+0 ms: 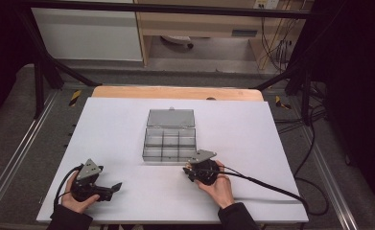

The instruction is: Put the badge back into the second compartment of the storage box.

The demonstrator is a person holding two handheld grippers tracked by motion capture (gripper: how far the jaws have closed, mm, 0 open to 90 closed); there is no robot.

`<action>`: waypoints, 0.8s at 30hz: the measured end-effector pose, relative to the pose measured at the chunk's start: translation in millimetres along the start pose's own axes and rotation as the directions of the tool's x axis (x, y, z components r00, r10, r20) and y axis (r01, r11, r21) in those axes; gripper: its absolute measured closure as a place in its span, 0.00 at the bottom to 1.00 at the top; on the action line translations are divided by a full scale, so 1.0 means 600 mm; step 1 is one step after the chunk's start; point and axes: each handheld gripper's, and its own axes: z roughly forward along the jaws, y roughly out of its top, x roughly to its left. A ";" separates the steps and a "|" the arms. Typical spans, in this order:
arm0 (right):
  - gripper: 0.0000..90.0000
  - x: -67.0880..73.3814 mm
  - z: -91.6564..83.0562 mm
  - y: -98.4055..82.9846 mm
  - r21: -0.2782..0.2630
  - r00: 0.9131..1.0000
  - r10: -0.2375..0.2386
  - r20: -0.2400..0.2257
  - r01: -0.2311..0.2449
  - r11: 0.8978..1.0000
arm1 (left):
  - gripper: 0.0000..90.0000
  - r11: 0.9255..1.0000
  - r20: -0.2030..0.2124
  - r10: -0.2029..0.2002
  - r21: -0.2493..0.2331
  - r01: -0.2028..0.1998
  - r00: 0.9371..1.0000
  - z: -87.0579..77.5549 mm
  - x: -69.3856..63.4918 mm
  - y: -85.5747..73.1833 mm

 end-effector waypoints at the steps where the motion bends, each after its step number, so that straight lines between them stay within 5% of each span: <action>1: 0.73 -0.002 0.000 0.000 0.000 1.000 0.002 -0.001 -0.002 1.000 | 0.04 1.000 -0.001 0.000 0.001 0.000 1.000 0.000 0.000 0.000; 24: 0.94 -0.001 -0.020 0.006 -0.028 0.998 -0.028 0.060 0.030 0.999 | 0.04 1.000 0.000 0.002 0.001 -0.002 1.000 0.000 0.000 0.000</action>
